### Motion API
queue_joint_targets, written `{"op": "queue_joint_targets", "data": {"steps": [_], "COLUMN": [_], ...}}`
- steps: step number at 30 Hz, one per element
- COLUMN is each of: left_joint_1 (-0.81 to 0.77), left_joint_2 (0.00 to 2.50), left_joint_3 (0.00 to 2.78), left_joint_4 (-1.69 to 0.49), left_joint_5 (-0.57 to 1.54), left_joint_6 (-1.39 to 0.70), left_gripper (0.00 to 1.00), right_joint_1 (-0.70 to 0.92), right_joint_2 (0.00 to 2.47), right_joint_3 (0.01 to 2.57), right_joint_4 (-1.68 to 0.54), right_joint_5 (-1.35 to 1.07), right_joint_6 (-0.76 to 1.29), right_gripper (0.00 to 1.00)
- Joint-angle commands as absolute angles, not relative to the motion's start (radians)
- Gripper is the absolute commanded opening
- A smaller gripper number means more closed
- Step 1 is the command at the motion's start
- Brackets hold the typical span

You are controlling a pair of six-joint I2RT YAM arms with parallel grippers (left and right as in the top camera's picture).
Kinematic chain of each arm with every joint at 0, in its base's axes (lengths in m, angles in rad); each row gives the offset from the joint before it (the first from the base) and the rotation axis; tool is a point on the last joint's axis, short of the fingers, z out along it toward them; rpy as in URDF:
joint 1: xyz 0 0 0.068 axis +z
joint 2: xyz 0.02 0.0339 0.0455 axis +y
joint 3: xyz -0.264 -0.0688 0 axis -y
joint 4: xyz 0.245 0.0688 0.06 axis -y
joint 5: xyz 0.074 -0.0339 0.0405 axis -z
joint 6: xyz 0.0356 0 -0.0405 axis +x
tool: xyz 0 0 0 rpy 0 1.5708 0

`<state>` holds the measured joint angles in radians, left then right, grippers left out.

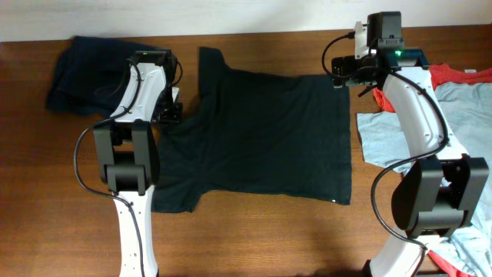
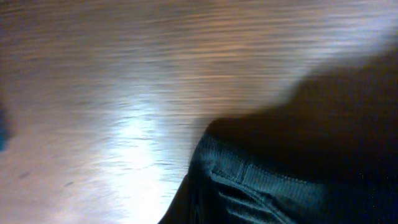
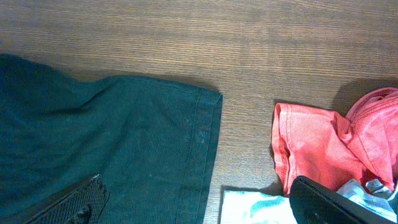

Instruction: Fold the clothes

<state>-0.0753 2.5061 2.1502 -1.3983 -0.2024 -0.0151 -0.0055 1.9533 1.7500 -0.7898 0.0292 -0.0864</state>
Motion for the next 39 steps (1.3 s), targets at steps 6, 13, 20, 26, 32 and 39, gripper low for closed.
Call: {"op": "queue_joint_targets", "data": {"steps": [6, 13, 20, 26, 32, 39], "left_joint_1": [-0.057, -0.057, -0.057, -0.058, -0.058, -0.059], "left_joint_2": [2.502, 2.495, 2.42, 2.269, 2.168, 2.174], "left_joint_3": [2.135, 2.135, 2.138, 2.144, 2.144, 2.144], "left_joint_4": [-1.411, -1.435, -1.43, -1.374, -1.279, -1.225], "left_joint_5": [-0.462, -0.392, -0.392, -0.319, -0.109, 0.1], "left_joint_6": [-0.148, -0.169, -0.215, -0.246, -0.246, -0.208], "left_gripper": [0.01, 0.01, 0.15, 0.23, 0.99, 0.99], "right_joint_1": [-0.001, -0.001, -0.001, -0.001, -0.001, -0.001], "right_joint_2": [1.955, 1.955, 1.955, 1.955, 1.955, 1.955], "right_joint_3": [1.75, 1.75, 1.75, 1.75, 1.75, 1.75], "right_joint_4": [-0.79, -0.79, -0.79, -0.79, -0.79, -0.79], "right_joint_5": [0.031, 0.031, 0.031, 0.031, 0.031, 0.031], "right_joint_6": [-0.084, -0.084, -0.084, -0.084, -0.084, -0.084], "right_gripper": [0.99, 0.99, 0.99, 0.99, 0.99, 0.99]}}
